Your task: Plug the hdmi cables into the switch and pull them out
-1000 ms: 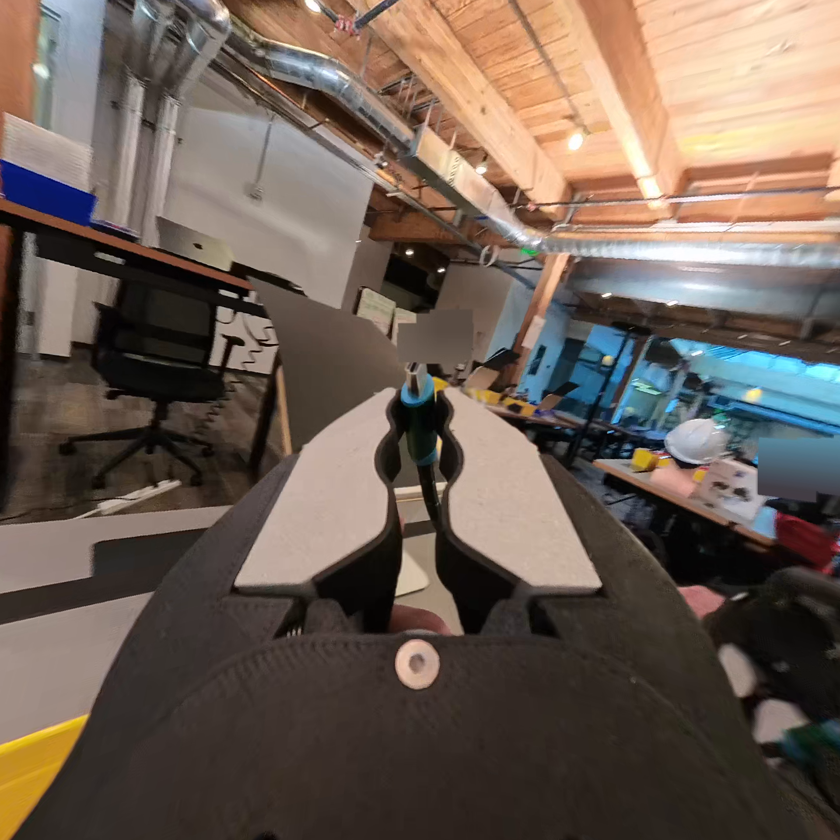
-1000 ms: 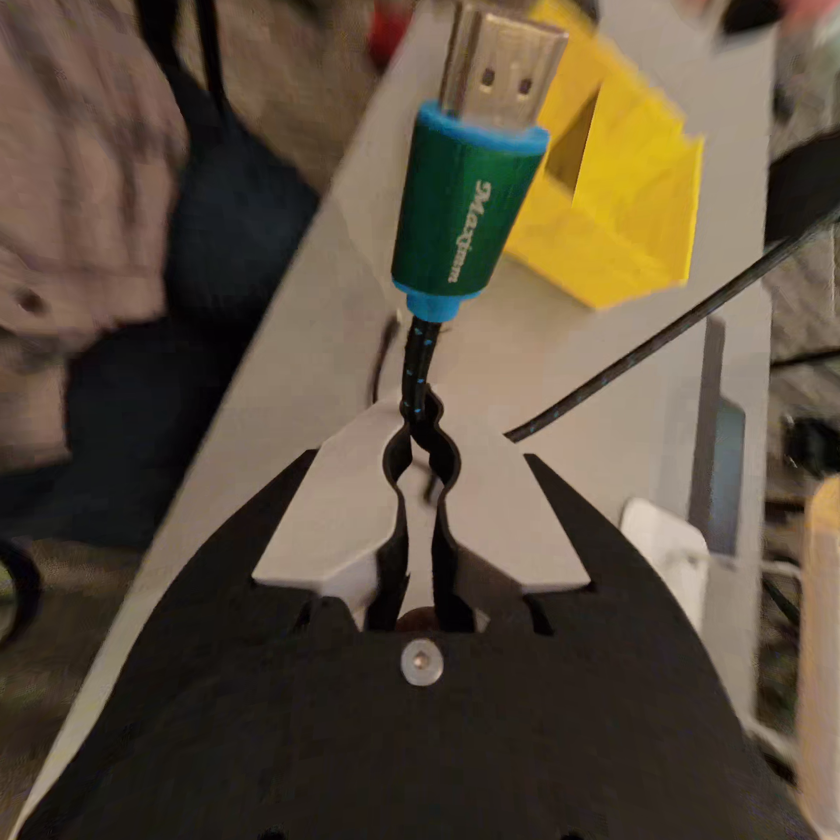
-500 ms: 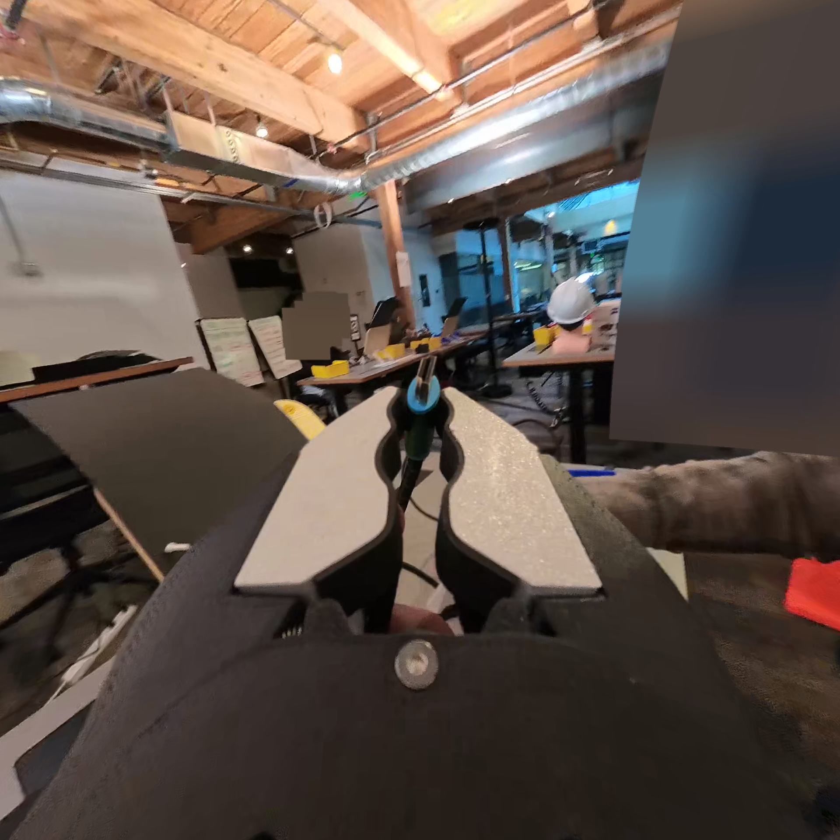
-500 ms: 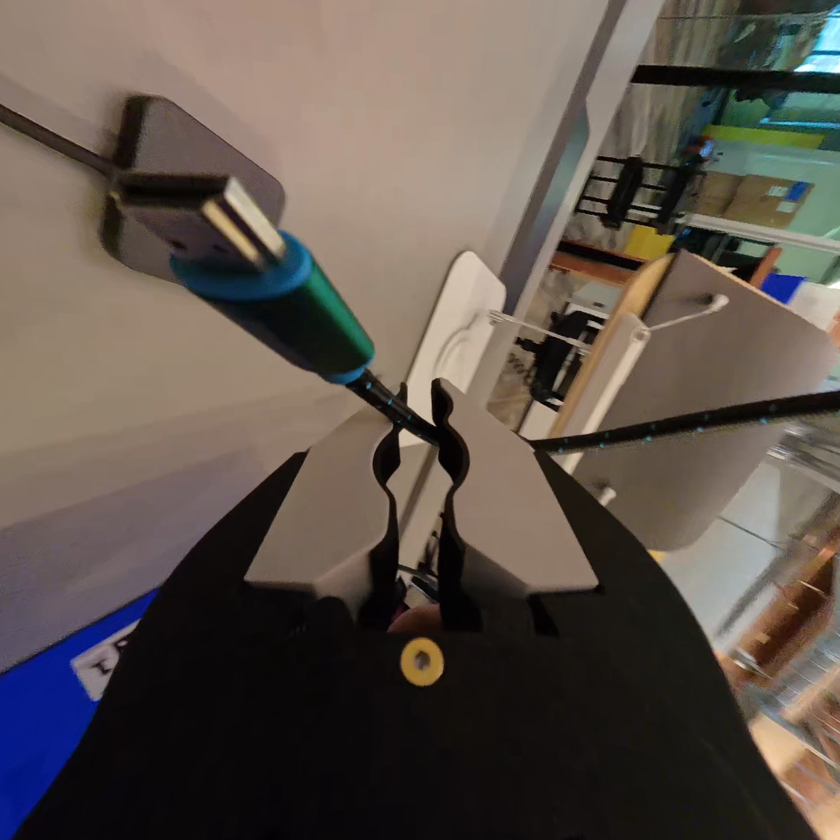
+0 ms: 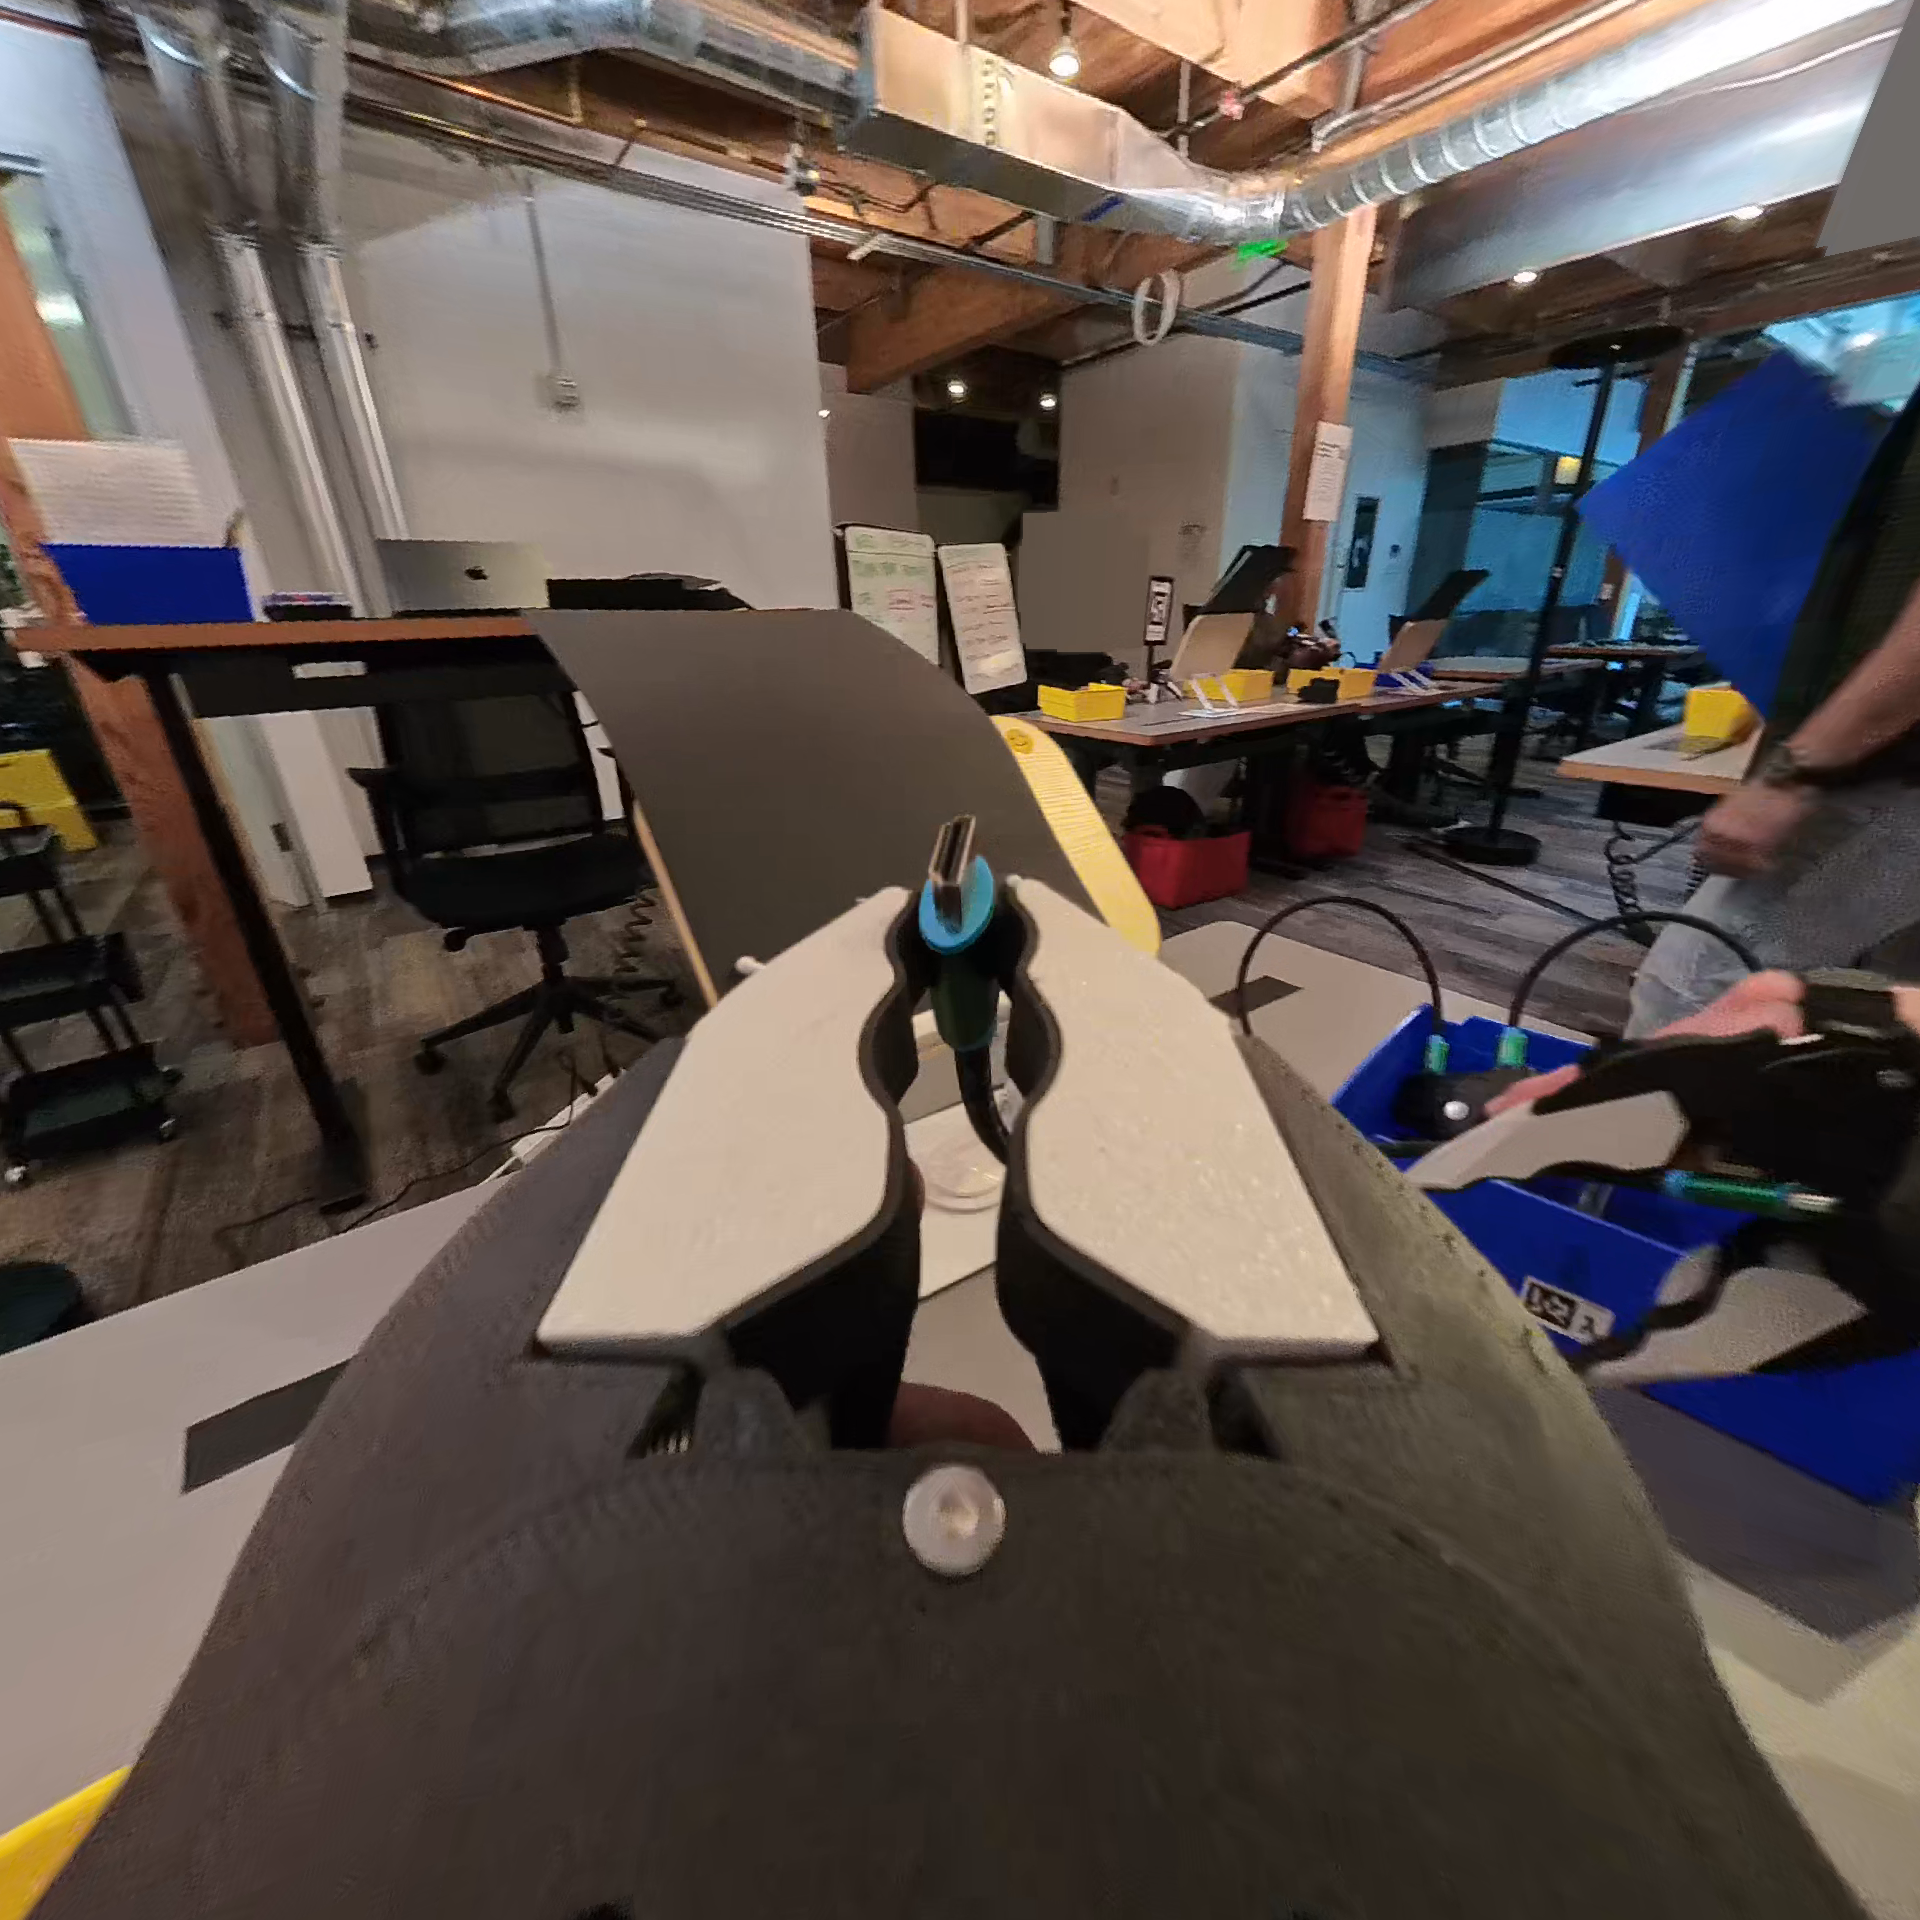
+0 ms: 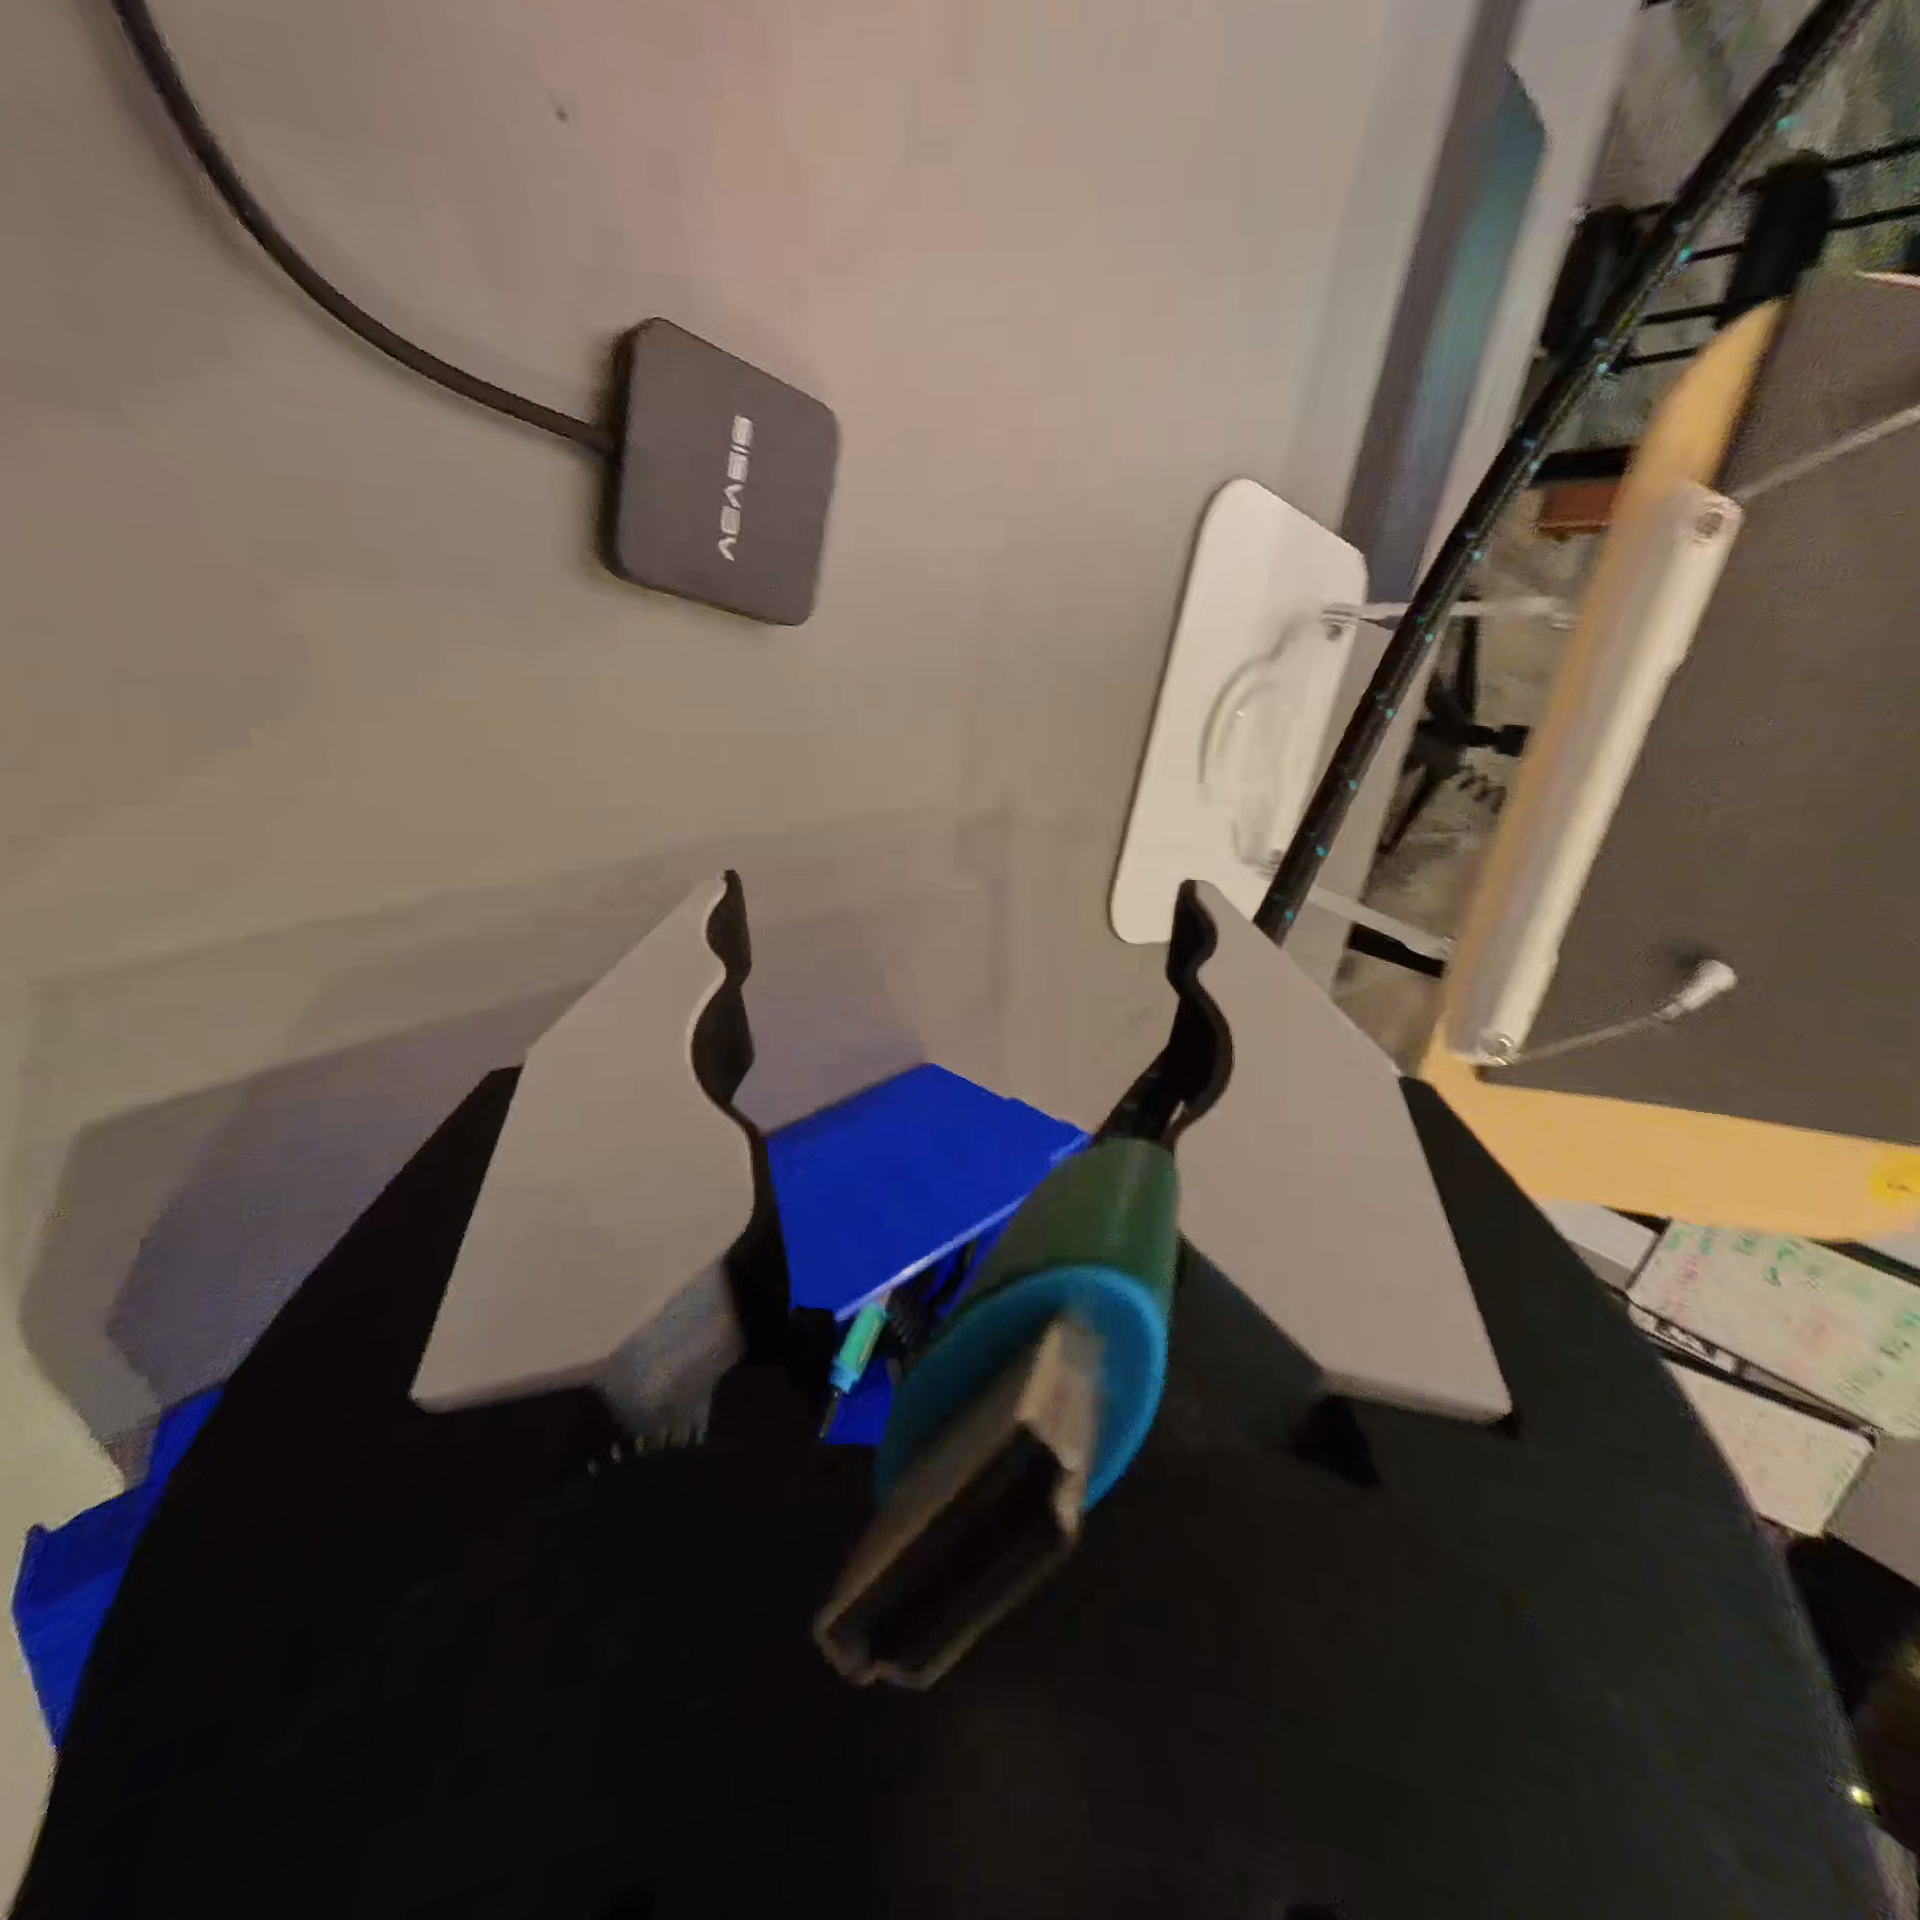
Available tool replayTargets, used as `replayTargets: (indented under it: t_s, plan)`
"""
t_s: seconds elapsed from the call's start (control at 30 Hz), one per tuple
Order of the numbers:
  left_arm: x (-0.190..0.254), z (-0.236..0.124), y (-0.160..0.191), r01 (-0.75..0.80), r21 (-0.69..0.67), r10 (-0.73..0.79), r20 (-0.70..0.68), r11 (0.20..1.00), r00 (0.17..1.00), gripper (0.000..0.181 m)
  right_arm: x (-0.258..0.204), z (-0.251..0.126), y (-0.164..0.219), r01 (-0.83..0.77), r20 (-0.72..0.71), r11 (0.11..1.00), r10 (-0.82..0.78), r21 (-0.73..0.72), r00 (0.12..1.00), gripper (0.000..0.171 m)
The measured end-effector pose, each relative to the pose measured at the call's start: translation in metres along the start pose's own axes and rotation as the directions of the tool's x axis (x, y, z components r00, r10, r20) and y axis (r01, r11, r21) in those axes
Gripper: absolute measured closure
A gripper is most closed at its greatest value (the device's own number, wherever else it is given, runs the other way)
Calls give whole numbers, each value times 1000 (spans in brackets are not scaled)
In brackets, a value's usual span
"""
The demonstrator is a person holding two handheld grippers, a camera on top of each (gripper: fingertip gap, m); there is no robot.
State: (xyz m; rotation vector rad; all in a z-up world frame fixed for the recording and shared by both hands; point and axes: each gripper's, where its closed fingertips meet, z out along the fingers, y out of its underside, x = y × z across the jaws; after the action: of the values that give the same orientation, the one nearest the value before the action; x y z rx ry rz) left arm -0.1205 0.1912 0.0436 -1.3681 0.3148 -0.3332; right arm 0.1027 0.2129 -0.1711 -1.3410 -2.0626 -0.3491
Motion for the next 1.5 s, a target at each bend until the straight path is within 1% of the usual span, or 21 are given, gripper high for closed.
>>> replayTargets:
  t_s: [0.03, 0.07, 0.1, 0.13, 0.2, 0.23, 0.3, 0.4, 0.5, 0.63, 0.73, 0.87, 0.93, 1.0, 1.07, 1.2, 1.3, 1.37, 1.5]
  plan:
    - [-3, -1, 0, 5, 3, -5, 14, 1000, 1000, 169, 0, -7, -8, -40, 12, 997, 40, 63, 999, 88]
    - [-5, -1, -1, 7, 5, -7, 21, 1000, 1000, 169, 2, -15, -20, -93, 28, 983, 90, 161, 996, 91]
    - [-8, -2, -1, 6, 7, -6, 37, 1000, 999, 170, 9, -24, -28, -135, 9, 960, 138, 245, 990, 91]
    - [-13, -3, -2, 9, 9, -9, 58, 1000, 998, 170, 23, -29, -25, -155, -63, 950, 178, 270, 982, 96]
    - [-19, -6, -4, 21, 15, -22, 73, 1000, 997, 170, 51, -35, -4, -167, -254, 961, 221, 218, 942, 101]
    - [-21, -7, -6, 32, 29, -34, 72, 999, 997, 170, 59, -39, 3, -196, -299, 958, 254, 212, 920, 105]
    - [-17, -6, -5, 29, 18, -30, 57, 999, 998, 170, 67, -47, 10, -270, -313, 932, 339, 243, 887, 109]
    - [1, 1, 4, -2, -29, 2, 4, 1000, 1000, 170, 86, -68, 8, -301, -382, 903, 406, 305, 830, 121]
    - [23, 8, 12, -37, -61, 34, -52, 997, 998, 170, 91, -85, -21, -342, -289, 833, 489, 436, 823, 123]
    - [55, 14, 20, -97, -82, 86, -128, 992, 988, 170, 96, -98, -65, -357, -179, 749, 528, 558, 830, 128]
    - [75, 15, 24, -153, -86, 137, -173, 984, 975, 170, 94, -96, -95, -390, -71, 691, 537, 609, 841, 127]
    - [96, 13, 26, -247, -83, 222, -236, 965, 946, 169, 92, -88, -126, -398, 7, 644, 520, 654, 854, 124]
    - [104, 11, 25, -271, -71, 243, -276, 960, 930, 170, 91, -84, -139, -426, 76, 594, 522, 683, 850, 124]
    - [107, 10, 27, -271, -78, 236, -301, 959, 924, 170, 93, -81, -148, -453, 130, 540, 532, 709, 837, 125]
    - [111, 8, 25, -237, -67, 202, -334, 969, 921, 169, 93, -79, -154, -475, 174, 500, 534, 725, 828, 128]
    - [118, 4, 23, -178, -49, 143, -404, 983, 904, 170, 88, -73, -160, -470, 195, 494, 509, 731, 838, 125]
    - [123, 2, 24, -146, -45, 110, -449, 988, 887, 170, 81, -73, -167, -475, 240, 461, 479, 750, 844, 131]
    - [127, 0, 24, -133, -42, 96, -480, 990, 872, 170, 77, -71, -169, -478, 261, 455, 460, 752, 849, 138]
    - [130, -1, 27, -146, -42, 106, -499, 988, 860, 170, 67, -85, -181, -514, 376, 359, 389, 779, 841, 138]
